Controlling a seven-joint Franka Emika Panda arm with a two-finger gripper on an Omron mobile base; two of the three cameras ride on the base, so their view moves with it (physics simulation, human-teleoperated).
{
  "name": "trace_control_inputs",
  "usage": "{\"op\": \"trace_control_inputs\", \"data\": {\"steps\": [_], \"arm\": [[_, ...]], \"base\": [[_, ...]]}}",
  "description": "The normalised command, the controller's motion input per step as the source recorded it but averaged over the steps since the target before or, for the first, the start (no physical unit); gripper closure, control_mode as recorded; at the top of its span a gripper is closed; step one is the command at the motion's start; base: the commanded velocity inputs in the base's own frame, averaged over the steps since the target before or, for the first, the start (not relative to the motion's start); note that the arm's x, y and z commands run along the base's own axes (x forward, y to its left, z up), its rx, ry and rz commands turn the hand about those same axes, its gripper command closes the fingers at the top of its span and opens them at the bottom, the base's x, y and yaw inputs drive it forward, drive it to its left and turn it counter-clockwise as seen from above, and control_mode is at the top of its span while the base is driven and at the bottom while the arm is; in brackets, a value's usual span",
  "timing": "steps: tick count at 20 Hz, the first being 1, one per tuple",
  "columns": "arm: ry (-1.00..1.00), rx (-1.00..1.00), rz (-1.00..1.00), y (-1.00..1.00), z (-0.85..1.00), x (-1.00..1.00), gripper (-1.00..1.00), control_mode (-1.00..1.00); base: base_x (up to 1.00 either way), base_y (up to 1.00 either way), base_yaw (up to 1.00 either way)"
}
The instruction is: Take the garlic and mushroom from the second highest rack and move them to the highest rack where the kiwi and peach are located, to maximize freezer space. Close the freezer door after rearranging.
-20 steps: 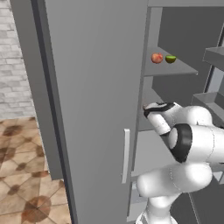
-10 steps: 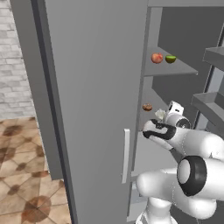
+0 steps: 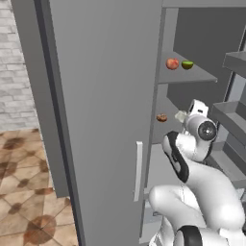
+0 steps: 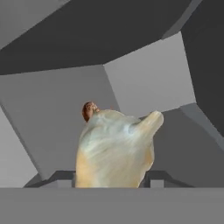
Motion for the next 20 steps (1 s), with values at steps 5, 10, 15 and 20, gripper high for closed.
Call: {"op": "trace_control_inputs", "data": {"steps": [5, 10, 15, 20], "arm": [[0.14, 0.00, 0.00, 0.02, 0.91, -0.96, 1.00, -1.00], [0.11, 0.00, 0.00, 0.00, 1.00, -0.93, 1.00, -1.00], [0.05, 0.01, 0.03, 0.05, 1.00, -0.38, 1.00, -1.00], [0.00, 0.05, 0.09, 0.00, 0.91, 0.00, 1.00, -1.00]], "base": [[0.00, 0.00, 0.00], [0.00, 0.00, 0.00], [0.00, 0.00, 0.00], [0.00, 0.00, 0.00]]}}
